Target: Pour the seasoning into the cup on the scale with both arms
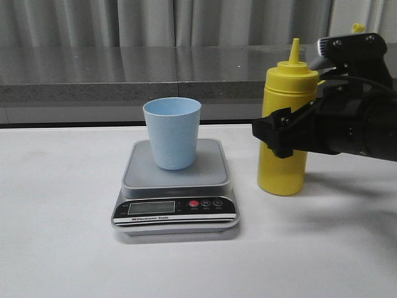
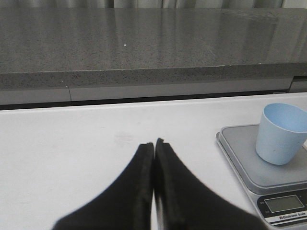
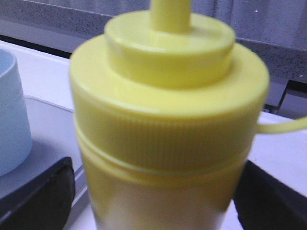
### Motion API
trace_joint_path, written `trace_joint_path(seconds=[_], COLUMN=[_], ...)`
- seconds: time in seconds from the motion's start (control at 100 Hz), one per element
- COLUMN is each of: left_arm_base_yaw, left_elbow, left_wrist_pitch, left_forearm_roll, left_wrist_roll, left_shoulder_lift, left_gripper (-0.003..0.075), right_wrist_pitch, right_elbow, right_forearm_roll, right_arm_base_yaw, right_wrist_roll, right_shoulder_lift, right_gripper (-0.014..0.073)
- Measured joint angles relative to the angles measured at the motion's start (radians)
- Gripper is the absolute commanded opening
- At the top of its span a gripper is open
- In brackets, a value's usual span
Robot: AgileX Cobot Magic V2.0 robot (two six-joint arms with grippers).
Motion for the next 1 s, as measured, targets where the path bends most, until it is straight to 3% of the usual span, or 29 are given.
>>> trace_joint_path(seconds=[0.45, 0.83, 1.0], left_arm_base_yaw=[0.0, 0.0, 0.0], left_elbow=[0.0, 0.0, 0.0], left_wrist_pitch=[0.0, 0.0, 0.0], left_forearm_roll=[0.0, 0.0, 0.0], left_wrist_roll=[0.0, 0.0, 0.0], left_shoulder_lift=[0.0, 0.0, 0.0], left_gripper=[-0.002, -0.002, -0.002], right_wrist_pitch=[0.0, 0.022, 0.121], right_elbow=[0.05, 0.229, 0.291], right_forearm_roll=[0.033, 0.131, 0.181], right_arm_base_yaw=[0.0, 0.0, 0.0], right_wrist_roll=[0.0, 0.0, 0.0], right_shoulder_lift=[-0.027, -0.252, -0.415], right_gripper=[0.0653, 0.0653, 0.0653])
